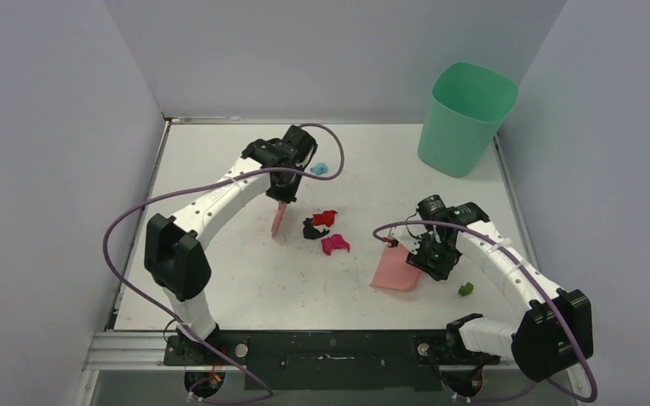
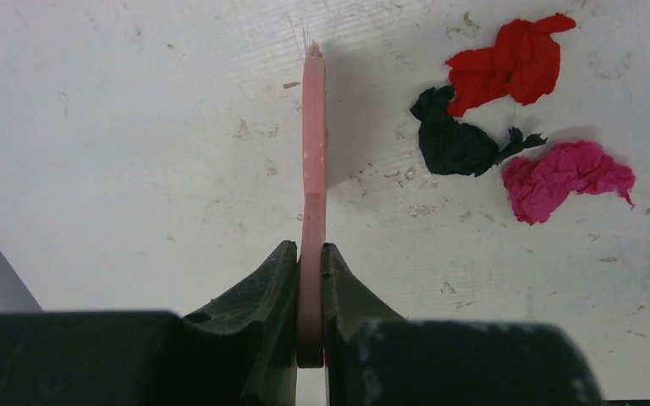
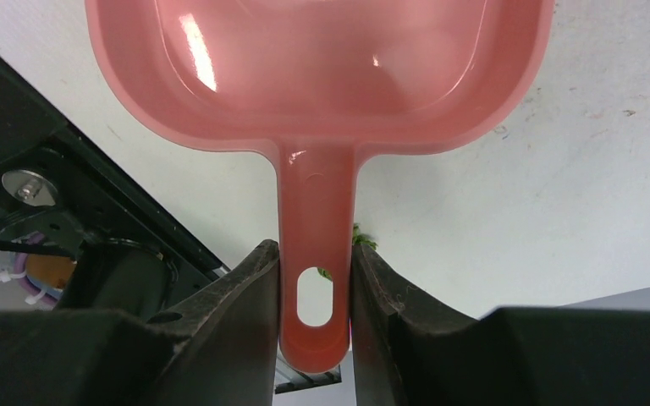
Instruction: Sweep away the paper scraps from the table
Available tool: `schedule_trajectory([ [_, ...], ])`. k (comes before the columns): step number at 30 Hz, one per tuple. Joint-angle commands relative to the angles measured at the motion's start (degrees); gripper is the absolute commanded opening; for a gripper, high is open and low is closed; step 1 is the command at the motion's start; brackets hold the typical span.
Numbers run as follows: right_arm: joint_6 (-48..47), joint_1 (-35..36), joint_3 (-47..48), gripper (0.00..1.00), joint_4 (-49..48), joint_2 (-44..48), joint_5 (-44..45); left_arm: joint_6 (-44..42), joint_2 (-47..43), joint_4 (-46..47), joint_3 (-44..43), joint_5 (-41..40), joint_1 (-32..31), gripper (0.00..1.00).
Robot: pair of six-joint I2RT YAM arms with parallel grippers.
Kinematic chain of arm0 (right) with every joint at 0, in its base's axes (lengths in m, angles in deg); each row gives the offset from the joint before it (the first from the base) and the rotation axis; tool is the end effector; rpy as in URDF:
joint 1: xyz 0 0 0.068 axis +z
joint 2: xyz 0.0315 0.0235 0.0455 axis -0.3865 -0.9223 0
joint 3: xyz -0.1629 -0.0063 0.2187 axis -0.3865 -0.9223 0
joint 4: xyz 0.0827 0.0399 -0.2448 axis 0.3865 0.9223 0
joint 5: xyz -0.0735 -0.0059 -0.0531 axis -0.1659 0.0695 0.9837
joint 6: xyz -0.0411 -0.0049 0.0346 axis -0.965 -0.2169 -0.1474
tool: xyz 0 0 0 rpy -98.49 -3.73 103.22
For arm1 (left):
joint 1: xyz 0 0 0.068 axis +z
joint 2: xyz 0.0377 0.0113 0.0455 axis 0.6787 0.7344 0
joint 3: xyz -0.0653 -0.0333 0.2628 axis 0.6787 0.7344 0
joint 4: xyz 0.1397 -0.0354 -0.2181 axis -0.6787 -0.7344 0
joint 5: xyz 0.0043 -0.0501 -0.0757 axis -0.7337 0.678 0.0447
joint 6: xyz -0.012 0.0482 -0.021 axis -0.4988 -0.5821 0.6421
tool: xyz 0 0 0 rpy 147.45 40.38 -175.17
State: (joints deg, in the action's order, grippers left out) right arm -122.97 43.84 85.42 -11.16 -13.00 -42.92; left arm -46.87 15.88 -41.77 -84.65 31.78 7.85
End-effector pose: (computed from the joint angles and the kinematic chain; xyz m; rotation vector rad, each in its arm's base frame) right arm 0.1702 0.0710 0.2349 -1.6145 2.5787 0.1881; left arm 0.3027 -0.1975 0.3142 0.3823 2.5951 0.1468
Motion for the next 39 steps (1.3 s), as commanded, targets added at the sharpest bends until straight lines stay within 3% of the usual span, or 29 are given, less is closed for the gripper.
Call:
schedule_trajectory([
  [1,2.9,0.6,0.4,0.05,-4.4,-2.0,-1.1,-5.2,4.1,-2.2,-7.7,4.1,-1.4,0.00],
  [5,4.4,1.1,1.3,0.05,-5.7,-5.9,-3.1,-6.0,9.6,-1.3,-10.3,15.5,-2.2,0.00],
  [10,6.0,2.8,2.2,0.05,-8.5,-9.1,-3.9,-4.3,12.5,-0.4,-11.6,23.9,-4.9,0.00],
  [18,8.7,5.4,0.4,0.05,-13.6,-13.2,-5.6,2.0,8.8,4.1,-11.8,36.4,-8.9,0.00],
  [22,9.3,5.3,0.1,0.05,-15.1,-12.4,-4.8,3.9,5.3,3.6,-15.1,38.9,-9.2,0.00],
  [33,9.3,5.1,-0.5,0.05,-13.3,-5.9,-4.0,-0.4,2.6,-2.8,-30.3,11.7,-8.3,0.00],
  [39,8.8,4.0,0.6,0.05,-9.9,-3.2,-1.3,-9.4,14.8,-6.4,-42.2,-5.4,-6.1,0.00],
])
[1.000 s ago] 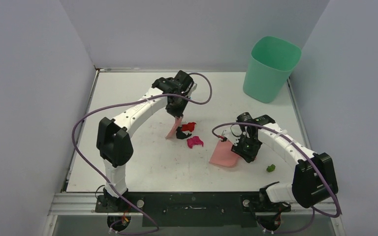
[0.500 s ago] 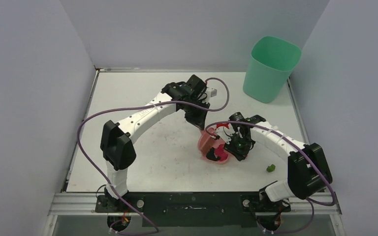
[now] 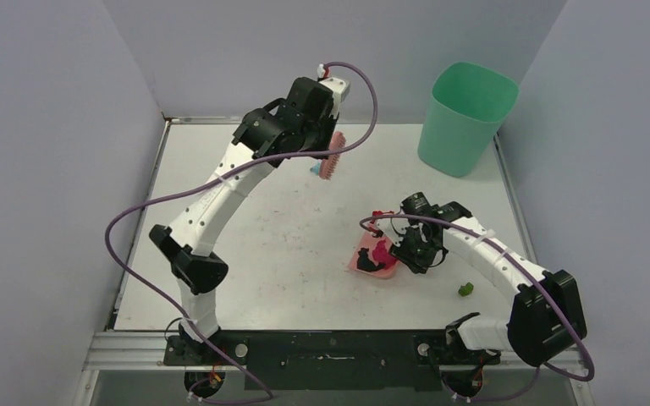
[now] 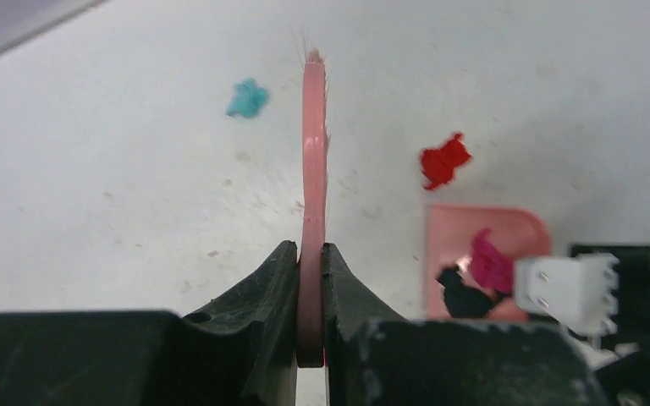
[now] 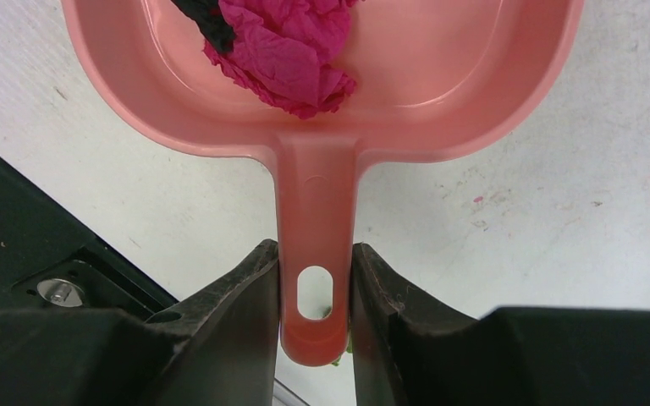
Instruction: Sweep away the paper scraps from the table
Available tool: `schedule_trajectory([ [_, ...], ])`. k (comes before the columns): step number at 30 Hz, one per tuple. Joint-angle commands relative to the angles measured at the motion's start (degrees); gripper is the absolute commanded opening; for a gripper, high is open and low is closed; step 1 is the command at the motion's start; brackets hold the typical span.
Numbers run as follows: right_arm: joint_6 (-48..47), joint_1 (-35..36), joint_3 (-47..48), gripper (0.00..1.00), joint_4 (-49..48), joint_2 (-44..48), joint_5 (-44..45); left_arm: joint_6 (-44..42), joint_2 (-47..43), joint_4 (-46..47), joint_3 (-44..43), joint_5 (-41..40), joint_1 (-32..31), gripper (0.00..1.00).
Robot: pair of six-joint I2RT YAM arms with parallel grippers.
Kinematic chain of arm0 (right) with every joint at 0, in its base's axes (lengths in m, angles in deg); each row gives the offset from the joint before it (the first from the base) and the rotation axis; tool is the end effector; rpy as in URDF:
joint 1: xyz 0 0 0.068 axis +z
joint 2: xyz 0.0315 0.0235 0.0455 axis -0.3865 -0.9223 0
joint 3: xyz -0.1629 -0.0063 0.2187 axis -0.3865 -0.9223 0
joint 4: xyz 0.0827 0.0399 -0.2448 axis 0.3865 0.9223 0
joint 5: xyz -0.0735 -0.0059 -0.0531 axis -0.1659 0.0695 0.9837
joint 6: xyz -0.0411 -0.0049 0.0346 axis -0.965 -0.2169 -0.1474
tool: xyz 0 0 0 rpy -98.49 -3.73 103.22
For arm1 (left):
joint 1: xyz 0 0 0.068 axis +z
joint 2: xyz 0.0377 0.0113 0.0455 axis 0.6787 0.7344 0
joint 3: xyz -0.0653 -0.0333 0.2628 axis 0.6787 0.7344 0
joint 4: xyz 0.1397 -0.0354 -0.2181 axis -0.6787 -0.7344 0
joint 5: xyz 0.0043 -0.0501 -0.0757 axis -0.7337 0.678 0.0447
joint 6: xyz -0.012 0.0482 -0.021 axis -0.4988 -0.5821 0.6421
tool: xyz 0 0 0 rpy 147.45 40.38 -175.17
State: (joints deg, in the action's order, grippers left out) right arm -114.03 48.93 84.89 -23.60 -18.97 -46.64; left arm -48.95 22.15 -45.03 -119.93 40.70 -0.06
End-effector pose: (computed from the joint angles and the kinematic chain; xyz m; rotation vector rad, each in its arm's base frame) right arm 0.1926 0.1028 0.2168 -1.4936 2.5362 0.2834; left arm 0.2815 -0.2528 0.4516 0.5190 2.2156 -0.3266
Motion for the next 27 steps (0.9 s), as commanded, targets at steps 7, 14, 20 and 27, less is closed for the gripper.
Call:
schedule_trajectory([
  [7,-5.0,-10.6,3.5,0.05,8.8,4.5,1.6,-17.0,20.4,1.5,-13.1,-18.0,4.8,0.00],
  [14,-7.2,-15.3,1.3,0.05,11.7,6.7,7.6,-26.4,28.1,11.6,-13.3,-20.9,7.3,0.00],
  [20,-4.8,-19.7,1.8,0.05,9.0,1.6,8.7,-28.0,34.1,13.4,-14.8,3.4,8.7,0.00],
  [27,-2.7,-21.7,5.7,0.05,7.7,-5.2,5.0,-24.0,33.3,9.2,-13.6,18.8,7.7,0.00],
])
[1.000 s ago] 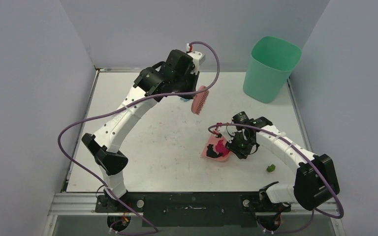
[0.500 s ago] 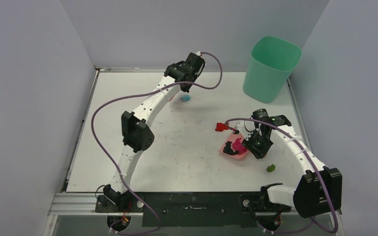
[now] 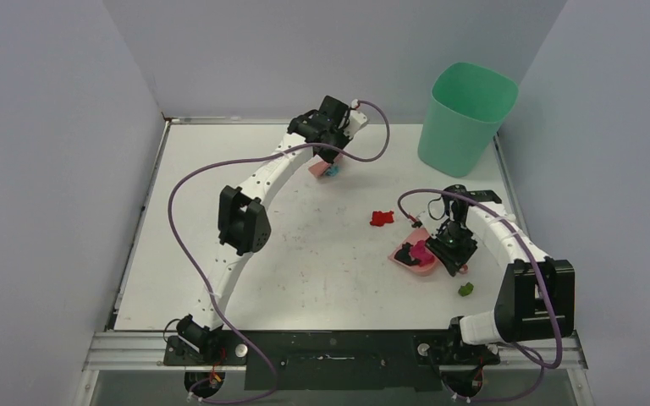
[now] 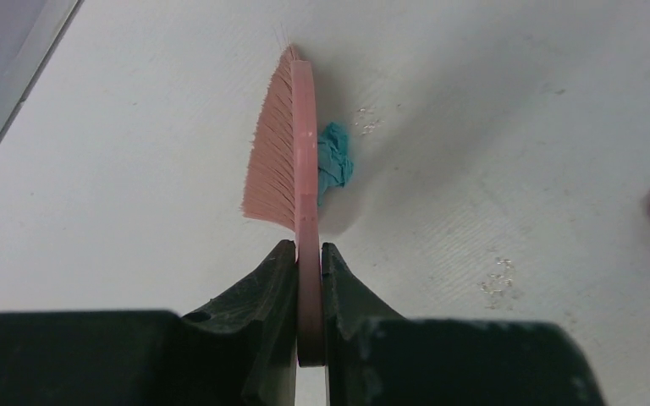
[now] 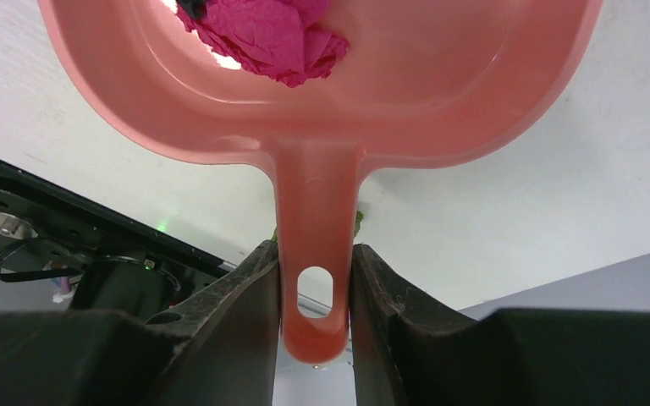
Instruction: Sweep away the paper scraps from the table
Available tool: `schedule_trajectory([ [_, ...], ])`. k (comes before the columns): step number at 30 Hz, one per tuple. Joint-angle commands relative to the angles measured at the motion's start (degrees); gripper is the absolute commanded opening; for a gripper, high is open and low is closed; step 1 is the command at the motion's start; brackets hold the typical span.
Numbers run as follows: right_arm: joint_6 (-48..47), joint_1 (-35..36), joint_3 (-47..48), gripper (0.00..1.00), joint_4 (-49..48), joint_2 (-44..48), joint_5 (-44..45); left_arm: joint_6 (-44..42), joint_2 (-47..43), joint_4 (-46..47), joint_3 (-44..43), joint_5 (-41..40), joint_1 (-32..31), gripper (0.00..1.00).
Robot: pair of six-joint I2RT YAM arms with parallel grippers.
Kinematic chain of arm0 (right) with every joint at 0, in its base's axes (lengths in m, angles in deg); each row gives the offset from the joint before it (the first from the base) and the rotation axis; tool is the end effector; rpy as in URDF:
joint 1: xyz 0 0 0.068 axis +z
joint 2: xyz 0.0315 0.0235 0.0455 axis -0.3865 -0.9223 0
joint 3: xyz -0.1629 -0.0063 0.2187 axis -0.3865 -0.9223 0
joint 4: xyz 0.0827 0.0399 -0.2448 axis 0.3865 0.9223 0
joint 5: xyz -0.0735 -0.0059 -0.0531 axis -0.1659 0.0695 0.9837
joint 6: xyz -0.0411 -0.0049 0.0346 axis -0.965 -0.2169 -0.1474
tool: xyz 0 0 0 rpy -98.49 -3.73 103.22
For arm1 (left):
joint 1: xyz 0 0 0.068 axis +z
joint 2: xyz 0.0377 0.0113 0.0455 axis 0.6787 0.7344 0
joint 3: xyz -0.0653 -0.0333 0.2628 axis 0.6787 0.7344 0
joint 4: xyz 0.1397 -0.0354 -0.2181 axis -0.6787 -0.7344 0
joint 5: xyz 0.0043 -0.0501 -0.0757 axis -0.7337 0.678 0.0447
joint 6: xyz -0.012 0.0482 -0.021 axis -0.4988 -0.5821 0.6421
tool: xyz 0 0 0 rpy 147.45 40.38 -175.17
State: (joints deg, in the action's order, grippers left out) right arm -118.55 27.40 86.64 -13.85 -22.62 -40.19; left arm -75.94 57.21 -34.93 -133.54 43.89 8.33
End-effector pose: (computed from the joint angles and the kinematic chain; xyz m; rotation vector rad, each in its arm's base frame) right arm 0.2100 0.0204 0.2103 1.1460 -2.9178 -0.1509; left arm 0.4457 -0.3006 0.2635 0.9830 2.2515 -0.0174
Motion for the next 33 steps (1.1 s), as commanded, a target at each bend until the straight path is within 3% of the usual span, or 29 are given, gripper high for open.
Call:
schedule_trajectory([
  [1,1.9,-0.1,4.2,0.05,-2.7,-2.1,-1.7,4.1,-3.1,-1.2,1.4,17.4,-0.9,0.00],
  [6,1.8,0.3,4.0,0.05,-6.3,-6.9,-3.3,10.8,-7.3,-4.8,5.8,27.0,-2.8,0.00],
  [9,1.9,1.0,4.0,0.05,-7.9,-8.7,-5.5,14.4,-8.7,-7.0,7.7,38.1,-4.4,0.01],
  [12,2.8,2.7,4.0,0.05,-9.8,-9.0,-7.1,21.4,-11.5,-3.5,13.7,48.3,-6.7,0.03],
  [14,3.5,3.7,4.0,0.05,-10.3,-9.1,-8.7,26.7,-14.3,3.3,18.1,49.5,-8.2,0.04],
  [18,3.9,4.4,3.0,0.05,-10.5,-7.7,-9.7,33.3,-18.6,8.3,19.5,43.1,-9.4,0.04],
  [24,2.0,3.5,0.6,0.05,-8.9,-0.4,-7.8,31.0,-23.9,0.9,12.6,17.8,-10.6,0.04],
  [33,0.1,3.3,1.4,0.05,-4.7,7.4,-9.7,27.6,-35.1,3.4,17.7,6.6,-10.9,0.04],
])
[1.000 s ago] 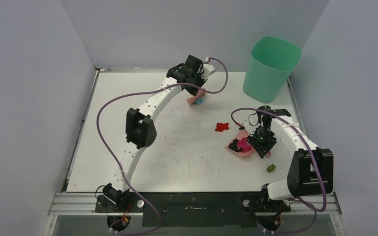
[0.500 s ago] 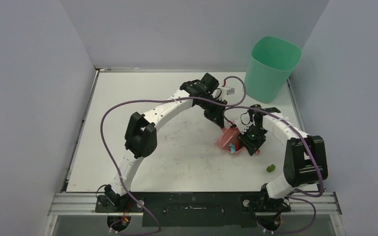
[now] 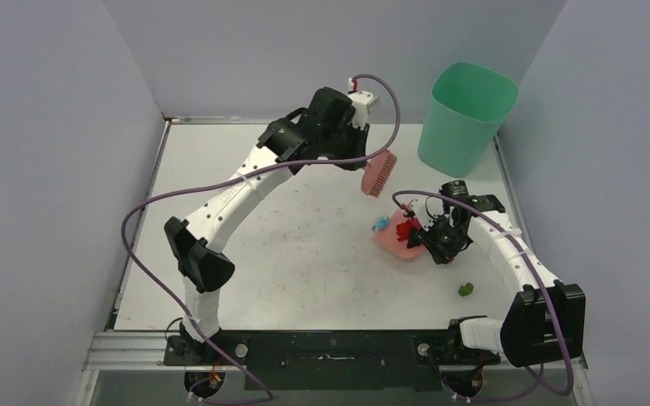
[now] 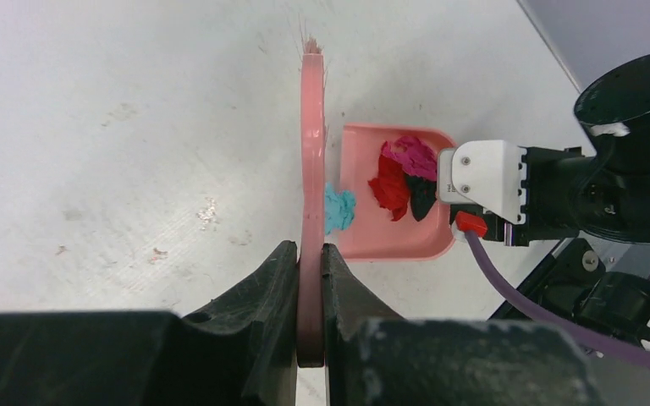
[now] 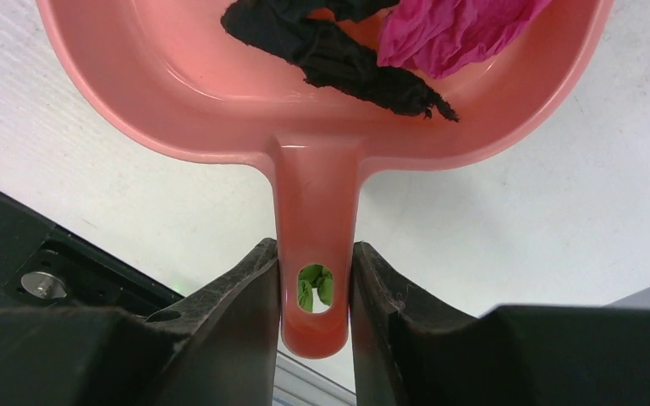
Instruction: Sweep away the paper scraps from the table
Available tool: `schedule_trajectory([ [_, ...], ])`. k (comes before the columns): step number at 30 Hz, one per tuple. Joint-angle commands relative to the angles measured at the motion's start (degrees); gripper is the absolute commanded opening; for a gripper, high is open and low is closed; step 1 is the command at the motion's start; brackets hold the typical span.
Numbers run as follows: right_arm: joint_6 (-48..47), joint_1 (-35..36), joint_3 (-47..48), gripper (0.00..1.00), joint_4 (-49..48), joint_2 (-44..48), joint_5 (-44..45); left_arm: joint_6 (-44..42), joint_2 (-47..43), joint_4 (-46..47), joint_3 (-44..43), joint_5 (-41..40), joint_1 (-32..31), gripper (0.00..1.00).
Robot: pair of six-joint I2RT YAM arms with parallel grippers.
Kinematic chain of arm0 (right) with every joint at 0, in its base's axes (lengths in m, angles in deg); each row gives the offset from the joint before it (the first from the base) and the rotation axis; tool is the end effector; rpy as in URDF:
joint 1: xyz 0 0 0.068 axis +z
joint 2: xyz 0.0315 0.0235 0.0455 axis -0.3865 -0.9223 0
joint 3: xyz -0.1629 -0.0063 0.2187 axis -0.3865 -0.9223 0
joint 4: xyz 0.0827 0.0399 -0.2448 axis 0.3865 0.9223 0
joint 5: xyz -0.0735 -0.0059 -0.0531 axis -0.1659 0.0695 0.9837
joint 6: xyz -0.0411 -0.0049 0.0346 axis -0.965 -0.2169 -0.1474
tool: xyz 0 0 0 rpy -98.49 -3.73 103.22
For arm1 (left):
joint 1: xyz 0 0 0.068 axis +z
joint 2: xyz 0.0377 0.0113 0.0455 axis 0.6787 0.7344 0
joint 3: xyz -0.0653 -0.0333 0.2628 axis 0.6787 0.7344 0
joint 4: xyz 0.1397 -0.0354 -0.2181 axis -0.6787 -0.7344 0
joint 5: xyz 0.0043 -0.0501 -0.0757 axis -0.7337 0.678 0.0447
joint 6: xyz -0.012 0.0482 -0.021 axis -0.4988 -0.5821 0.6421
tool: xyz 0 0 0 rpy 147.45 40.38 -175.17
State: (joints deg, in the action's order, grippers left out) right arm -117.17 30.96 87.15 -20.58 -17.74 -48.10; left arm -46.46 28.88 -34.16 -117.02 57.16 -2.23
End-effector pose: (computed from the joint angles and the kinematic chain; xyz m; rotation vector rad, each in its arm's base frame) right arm 0.2125 0.0389 0.2308 -1.1409 2.6657 0.2583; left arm 0.3027 -0.3086 0.4072 0.6793 2.2316 -0.6840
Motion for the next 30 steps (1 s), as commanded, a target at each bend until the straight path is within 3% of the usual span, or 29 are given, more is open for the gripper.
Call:
schedule_trajectory([
  [1,-1.3,-0.2,1.0,0.05,2.3,2.9,-2.1,-2.2,-7.9,2.4,1.7,-8.1,-0.4,0.04],
  [5,-1.3,-0.2,2.5,0.05,3.3,3.4,-3.2,-3.8,-14.0,3.5,8.4,-13.7,-0.4,0.05],
  [10,-0.6,-0.2,4.3,0.05,4.0,3.5,-4.0,-5.1,-24.3,9.4,25.0,-21.8,0.2,0.05],
  [14,-0.5,0.0,5.6,0.05,6.2,2.4,-2.2,-6.0,-27.5,8.7,32.9,-24.0,1.4,0.06],
  [22,-2.5,-0.1,2.9,0.05,7.7,-1.2,6.1,-8.9,-17.5,4.1,30.0,-26.6,2.7,0.02],
  [30,-1.4,0.0,0.5,0.05,2.6,-4.6,6.9,-5.1,-5.1,6.9,21.8,-14.9,3.6,0.00],
])
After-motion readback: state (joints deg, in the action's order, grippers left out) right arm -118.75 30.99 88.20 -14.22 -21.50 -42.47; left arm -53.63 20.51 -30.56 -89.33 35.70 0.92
